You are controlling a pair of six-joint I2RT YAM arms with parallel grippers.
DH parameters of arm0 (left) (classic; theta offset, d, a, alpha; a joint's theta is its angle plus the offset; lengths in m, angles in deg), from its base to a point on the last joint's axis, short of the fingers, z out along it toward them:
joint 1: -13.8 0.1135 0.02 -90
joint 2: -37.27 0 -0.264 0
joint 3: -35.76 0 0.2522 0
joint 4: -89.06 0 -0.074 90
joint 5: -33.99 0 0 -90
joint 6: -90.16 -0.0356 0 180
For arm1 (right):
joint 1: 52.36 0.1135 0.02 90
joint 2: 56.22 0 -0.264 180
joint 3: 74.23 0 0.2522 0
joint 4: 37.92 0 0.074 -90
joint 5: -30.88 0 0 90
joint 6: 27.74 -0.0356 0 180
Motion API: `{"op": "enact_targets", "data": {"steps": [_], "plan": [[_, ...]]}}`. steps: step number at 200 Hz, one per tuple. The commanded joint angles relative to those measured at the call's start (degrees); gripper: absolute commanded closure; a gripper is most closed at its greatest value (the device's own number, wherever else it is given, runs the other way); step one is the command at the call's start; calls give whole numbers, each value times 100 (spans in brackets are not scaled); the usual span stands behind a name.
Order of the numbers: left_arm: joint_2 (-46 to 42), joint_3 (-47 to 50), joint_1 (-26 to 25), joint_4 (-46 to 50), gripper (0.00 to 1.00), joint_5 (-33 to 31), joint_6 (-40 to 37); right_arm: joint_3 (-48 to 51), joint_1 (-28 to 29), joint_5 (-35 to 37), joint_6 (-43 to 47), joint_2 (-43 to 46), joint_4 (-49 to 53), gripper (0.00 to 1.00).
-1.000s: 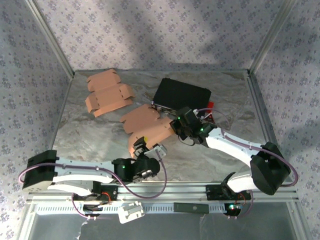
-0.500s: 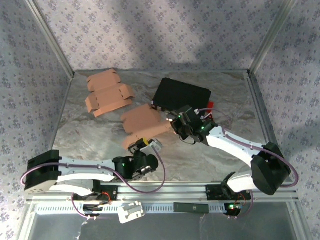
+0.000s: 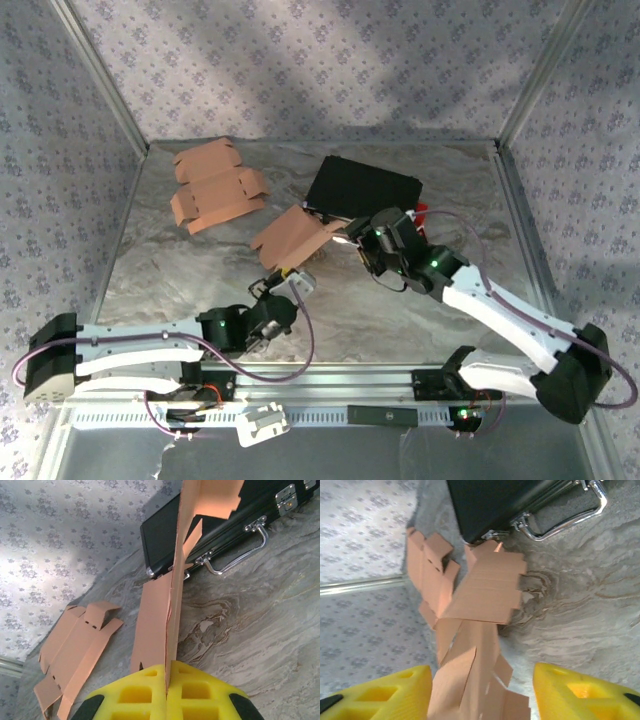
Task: Fold the paper box
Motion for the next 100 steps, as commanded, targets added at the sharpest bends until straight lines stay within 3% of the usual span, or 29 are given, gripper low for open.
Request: {"op": "enact_targets", "data": {"steps": [1, 31, 100], "plan": [[12, -365, 86, 74, 100, 419, -127, -90, 452, 658, -62, 323, 352, 37], [196, -517, 139, 110, 100, 459, -149, -309, 954, 745, -119, 29, -17, 33], [224, -746, 139, 266, 100, 511, -227, -549, 915, 394, -159, -798, -702, 56]]}}
